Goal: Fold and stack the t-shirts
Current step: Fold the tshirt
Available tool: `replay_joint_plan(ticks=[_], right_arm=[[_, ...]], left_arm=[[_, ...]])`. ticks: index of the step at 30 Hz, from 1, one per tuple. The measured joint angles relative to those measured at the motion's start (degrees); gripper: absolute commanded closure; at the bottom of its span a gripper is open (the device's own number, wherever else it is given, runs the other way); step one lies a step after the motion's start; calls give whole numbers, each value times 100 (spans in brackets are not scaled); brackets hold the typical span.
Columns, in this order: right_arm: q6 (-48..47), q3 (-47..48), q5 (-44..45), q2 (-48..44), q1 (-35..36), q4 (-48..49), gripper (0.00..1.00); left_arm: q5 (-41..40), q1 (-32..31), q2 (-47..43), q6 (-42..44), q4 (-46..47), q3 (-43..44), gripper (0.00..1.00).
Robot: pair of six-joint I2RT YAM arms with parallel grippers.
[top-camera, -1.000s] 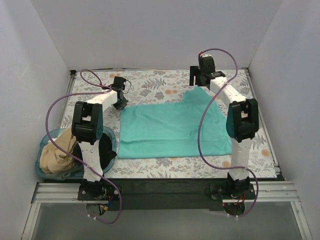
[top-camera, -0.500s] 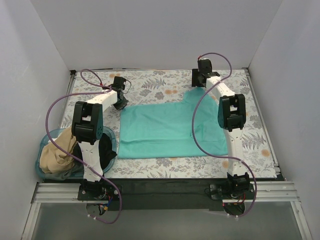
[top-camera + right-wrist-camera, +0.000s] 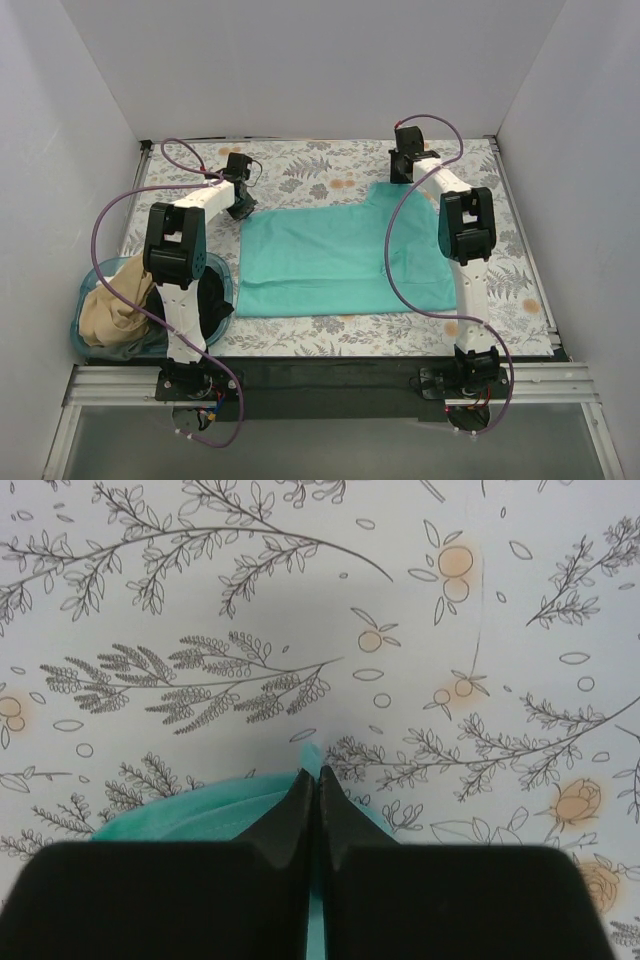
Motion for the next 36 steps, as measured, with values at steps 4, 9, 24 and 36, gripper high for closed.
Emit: replay_joint_plan(ticks=[4, 9, 24, 36], right_arm=[[-37, -278, -24, -256, 13, -127, 99], [-140, -977, -28, -1099, 28, -262, 99], [-72, -4999, -125, -5351, 74, 400, 99], [39, -6505, -306, -7296, 144, 369, 99]], left_arm=[[50, 2, -44, -4, 7, -50, 100], [170, -2, -365, -44, -46, -433, 100], [369, -103, -2422, -50, 304, -1989, 100], [444, -168, -3241, -96, 463, -2820, 100]])
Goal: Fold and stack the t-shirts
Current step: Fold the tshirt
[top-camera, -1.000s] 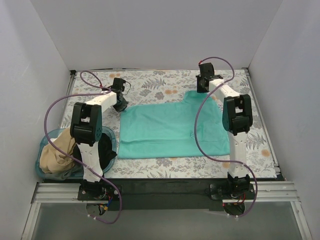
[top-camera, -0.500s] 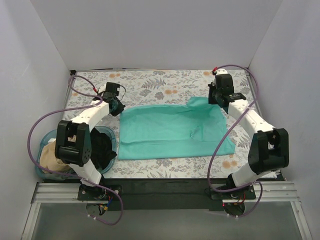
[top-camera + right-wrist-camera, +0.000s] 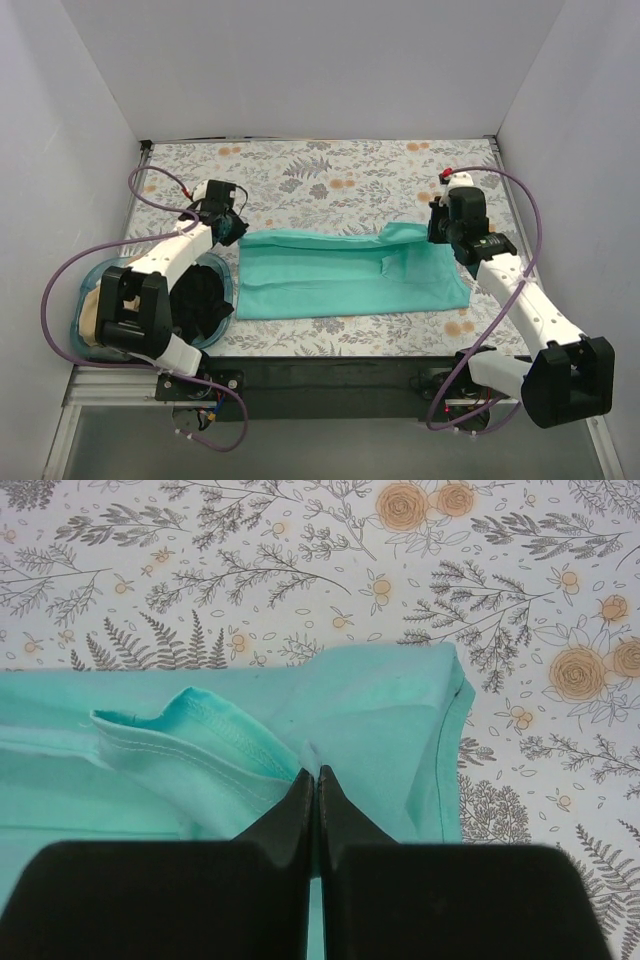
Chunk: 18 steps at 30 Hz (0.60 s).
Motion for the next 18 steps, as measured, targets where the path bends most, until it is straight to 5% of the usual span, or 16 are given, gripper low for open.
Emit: replay_joint_plan(ticks=[12, 13, 14, 15, 18], right_arm=[[52, -992, -109, -468, 63, -35, 94], [92, -1143, -129, -544, 70, -44, 86], [168, -1320, -149, -667, 74, -61, 62], [221, -1482, -146, -791, 79, -96, 53], [468, -2006, -164, -1462, 81, -337, 41]], left_arm=[[-2, 0, -232, -59, 142, -535, 98], [-2, 0, -254, -68, 140, -588, 89], [-2, -2, -275, -79, 122, -640, 75], [-2, 0, -291, -118, 105, -675, 61], [33, -9, -509, -240, 90, -841, 37]])
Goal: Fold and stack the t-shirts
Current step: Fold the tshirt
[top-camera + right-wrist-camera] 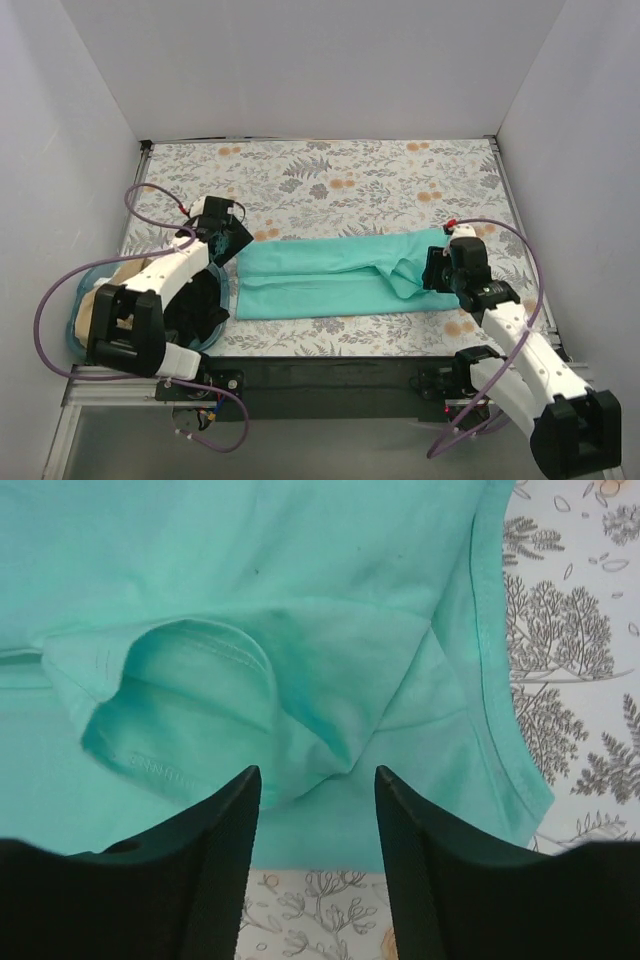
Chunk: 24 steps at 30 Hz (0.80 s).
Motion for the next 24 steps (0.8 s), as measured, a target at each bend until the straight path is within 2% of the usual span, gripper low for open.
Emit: replay_joint_plan(ticks=[1, 2, 3, 4, 5, 6, 8, 10, 14, 20, 24], right_arm=[[57, -103, -37, -275, 0, -111, 39], [118, -157, -76, -551, 0, -205, 36], [164, -173, -142, -817, 0, -264, 26], [219, -170, -208, -1091, 0, -269, 21], [269, -170, -271, -1375, 0, -247, 12], [289, -170, -308, -1534, 0, -245, 8], [367, -166, -352, -1845, 0, -229, 3], [433, -151, -396, -1899, 0, -208, 2], [507, -76, -684, -1366, -2, -90, 2], [553, 529, -1478, 452, 11, 426, 2], [557, 669, -2041, 1285, 249, 960, 2]], left_arm=[[20, -13, -144, -13, -33, -11, 28], [20, -15, -302, -7, -85, -11, 24], [13, -15, -483, -31, -105, -11, 20], [13, -15, -664, -48, -109, -11, 16], [15, -15, -835, -55, -105, -7, 14], [22, -15, -999, -63, -98, -7, 13], [79, -15, -1241, -68, -76, 9, 12], [173, -17, -1279, -55, -39, 76, 11], [476, -61, -911, -11, 103, 308, 10], [811, -358, -173, 33, 282, 402, 9], [938, -555, 199, 39, 398, 402, 8]])
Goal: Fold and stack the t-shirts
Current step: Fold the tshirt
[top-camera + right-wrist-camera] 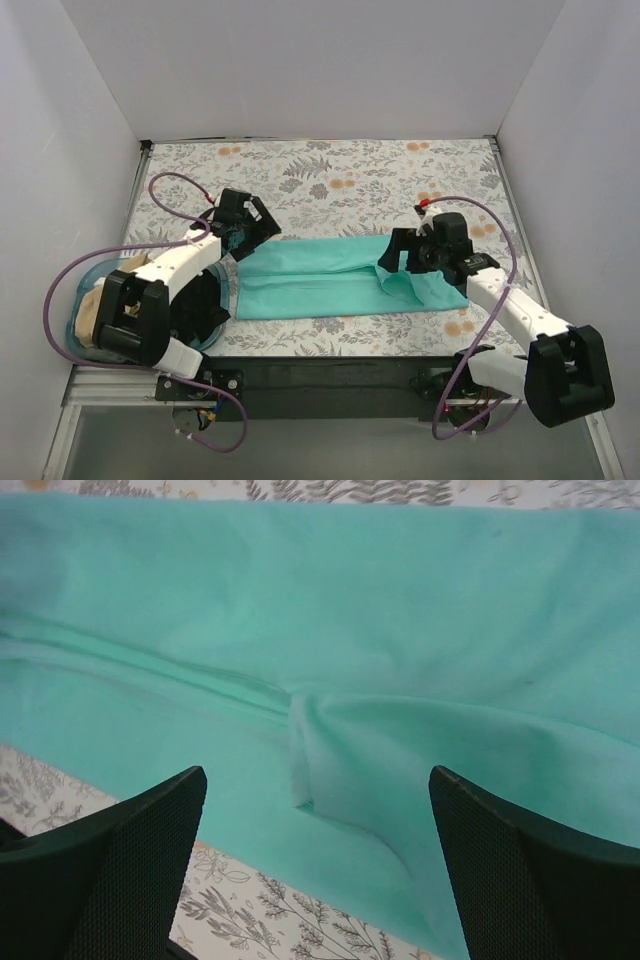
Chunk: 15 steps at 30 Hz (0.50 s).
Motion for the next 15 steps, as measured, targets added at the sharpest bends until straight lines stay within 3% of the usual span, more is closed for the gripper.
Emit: replay_joint_plan(ticks=[8, 15], right_arm=[[17, -820, -538, 258, 1038, 632, 2], [74, -1318, -564, -780, 1228, 398, 2]], left_arm=[[81, -85, 485, 42, 105, 0, 8], [83, -85, 656, 61, 122, 0, 7]])
